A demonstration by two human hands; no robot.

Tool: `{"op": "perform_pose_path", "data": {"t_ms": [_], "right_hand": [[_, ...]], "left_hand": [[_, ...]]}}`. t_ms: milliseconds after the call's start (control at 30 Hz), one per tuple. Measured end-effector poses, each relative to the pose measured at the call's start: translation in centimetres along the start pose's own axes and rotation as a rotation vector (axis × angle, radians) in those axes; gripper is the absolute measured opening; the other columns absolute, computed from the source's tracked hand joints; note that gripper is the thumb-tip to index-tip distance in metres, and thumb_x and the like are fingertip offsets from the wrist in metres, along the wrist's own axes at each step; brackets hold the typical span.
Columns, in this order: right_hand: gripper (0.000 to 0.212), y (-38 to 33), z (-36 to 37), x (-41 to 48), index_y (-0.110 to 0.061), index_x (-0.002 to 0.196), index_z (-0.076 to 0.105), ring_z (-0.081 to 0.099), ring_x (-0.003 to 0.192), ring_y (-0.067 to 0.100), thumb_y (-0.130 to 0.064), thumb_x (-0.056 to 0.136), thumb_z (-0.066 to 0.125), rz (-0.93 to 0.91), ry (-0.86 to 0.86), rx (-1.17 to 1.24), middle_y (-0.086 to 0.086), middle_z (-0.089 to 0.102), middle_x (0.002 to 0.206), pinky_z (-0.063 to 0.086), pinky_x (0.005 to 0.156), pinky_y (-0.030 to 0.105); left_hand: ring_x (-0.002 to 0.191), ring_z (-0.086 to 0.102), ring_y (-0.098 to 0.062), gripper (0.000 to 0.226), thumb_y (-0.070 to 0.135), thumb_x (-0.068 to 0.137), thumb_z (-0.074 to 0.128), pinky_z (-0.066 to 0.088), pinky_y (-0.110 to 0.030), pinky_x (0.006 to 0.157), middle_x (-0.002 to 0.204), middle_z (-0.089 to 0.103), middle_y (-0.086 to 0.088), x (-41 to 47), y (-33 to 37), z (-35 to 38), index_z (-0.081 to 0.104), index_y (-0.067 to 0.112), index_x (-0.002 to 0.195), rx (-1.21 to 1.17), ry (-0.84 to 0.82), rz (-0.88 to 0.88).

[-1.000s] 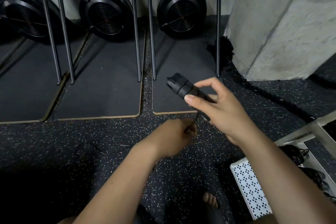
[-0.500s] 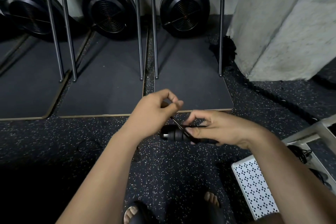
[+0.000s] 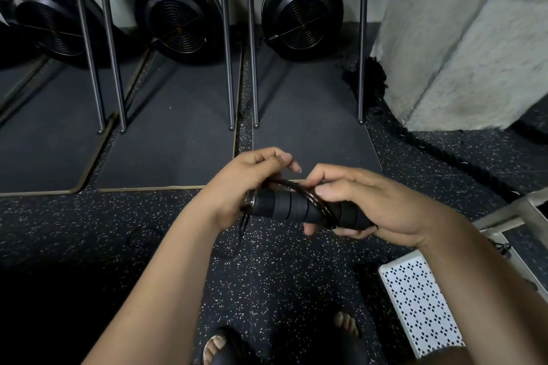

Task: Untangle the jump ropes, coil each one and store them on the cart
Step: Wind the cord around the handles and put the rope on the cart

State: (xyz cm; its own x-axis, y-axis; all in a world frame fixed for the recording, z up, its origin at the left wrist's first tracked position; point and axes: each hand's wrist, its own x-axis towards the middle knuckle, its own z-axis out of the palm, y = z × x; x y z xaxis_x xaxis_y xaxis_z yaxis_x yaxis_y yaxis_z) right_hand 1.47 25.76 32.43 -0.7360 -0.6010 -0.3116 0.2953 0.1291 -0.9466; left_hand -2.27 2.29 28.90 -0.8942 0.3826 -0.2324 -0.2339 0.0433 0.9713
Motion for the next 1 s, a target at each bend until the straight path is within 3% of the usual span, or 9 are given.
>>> {"op": "perform_pose_path", "data": {"t_ms": [100,200,300,367,500,633,800,867,1000], "right_hand": [[0.017,-0.2,0.1,0.2,-0.015,0.115,0.058,0.040,0.055,0.019,-0.028,0.110,0.048,-0.084,0.039,0.154,0.036,0.069,0.104,0.015,0.043,0.033],[0.029,-0.1,-0.2,0.6,-0.007,0.123,0.052,0.041,0.056,0.017,-0.033,0.109,0.048,-0.187,0.149,0.263,0.030,0.068,0.105,0.017,0.045,0.032],[0.052,0.4,-0.9,1.3,0.004,0.139,0.045,0.043,0.057,0.016,-0.036,0.106,0.051,-0.250,0.366,0.363,0.026,0.070,0.106,0.022,0.044,0.028],[0.050,0.8,-1.4,1.7,0.002,0.139,0.048,0.044,0.057,0.019,-0.036,0.107,0.056,-0.250,0.543,0.353,0.027,0.074,0.107,0.028,0.042,0.025],[0.034,1.8,-1.6,2.4,-0.019,0.122,0.062,0.057,0.068,0.021,-0.043,0.100,0.071,-0.145,0.789,0.057,0.019,0.077,0.106,0.039,0.047,0.028],[0.033,3.0,-2.4,2.9,-0.044,0.109,0.062,0.075,0.086,0.016,-0.066,0.088,0.074,-0.026,0.891,-0.301,-0.003,0.079,0.095,0.061,0.076,0.041],[0.037,3.8,-2.7,3.0,-0.037,0.103,0.067,0.071,0.075,0.020,-0.063,0.081,0.081,0.128,0.763,-0.570,-0.004,0.075,0.083,0.052,0.067,0.036],[0.042,4.0,-2.6,2.9,-0.037,0.101,0.069,0.073,0.074,0.024,-0.066,0.073,0.082,0.164,0.625,-0.526,-0.001,0.079,0.083,0.052,0.068,0.039],[0.022,2.8,-1.4,2.0,-0.027,0.102,0.074,0.074,0.079,0.015,-0.042,0.089,0.085,0.217,0.255,-0.433,0.004,0.083,0.092,0.050,0.079,0.035]], "left_hand": [[0.056,0.041,-0.010,0.018,0.026,0.108,0.056,0.026,-0.024,0.050,0.063,0.050,0.005,0.3,-0.5,0.8,0.068,0.017,0.099,0.024,0.085,-0.023],[0.052,0.033,-0.016,0.051,0.030,0.113,0.041,0.024,-0.027,0.047,0.057,0.042,0.002,0.8,-1.0,2.1,0.072,0.025,0.073,0.081,0.186,-0.064],[0.049,0.036,-0.016,0.050,0.049,0.112,0.041,0.027,-0.028,0.049,0.056,0.042,0.004,1.2,-1.6,2.7,0.076,0.025,0.087,0.169,0.209,-0.055],[0.053,0.046,-0.016,0.047,0.054,0.111,0.042,0.036,-0.032,0.057,0.057,0.049,0.007,1.3,-1.9,2.9,0.075,0.023,0.096,0.303,0.229,-0.032],[0.070,0.062,-0.026,0.029,0.044,0.112,0.046,0.048,-0.038,0.068,0.070,0.063,0.002,1.3,-1.9,3.5,0.064,0.022,0.110,0.586,0.281,0.085],[0.056,0.054,-0.017,0.017,0.041,0.110,0.053,0.037,-0.035,0.057,0.056,0.057,0.002,1.1,-1.6,3.9,0.058,0.028,0.119,0.670,0.322,0.165],[0.051,0.050,-0.010,0.009,0.037,0.105,0.062,0.034,-0.032,0.054,0.052,0.056,0.006,0.6,-1.1,3.2,0.059,0.035,0.113,0.700,0.326,0.223],[0.053,0.052,-0.011,0.007,0.036,0.104,0.065,0.036,-0.027,0.054,0.053,0.058,0.008,0.5,-1.0,2.8,0.061,0.034,0.109,0.700,0.325,0.235],[0.048,0.044,-0.011,0.007,0.037,0.101,0.070,0.035,-0.024,0.052,0.049,0.052,0.007,0.3,-0.8,1.9,0.066,0.032,0.097,0.688,0.299,0.234]]}}
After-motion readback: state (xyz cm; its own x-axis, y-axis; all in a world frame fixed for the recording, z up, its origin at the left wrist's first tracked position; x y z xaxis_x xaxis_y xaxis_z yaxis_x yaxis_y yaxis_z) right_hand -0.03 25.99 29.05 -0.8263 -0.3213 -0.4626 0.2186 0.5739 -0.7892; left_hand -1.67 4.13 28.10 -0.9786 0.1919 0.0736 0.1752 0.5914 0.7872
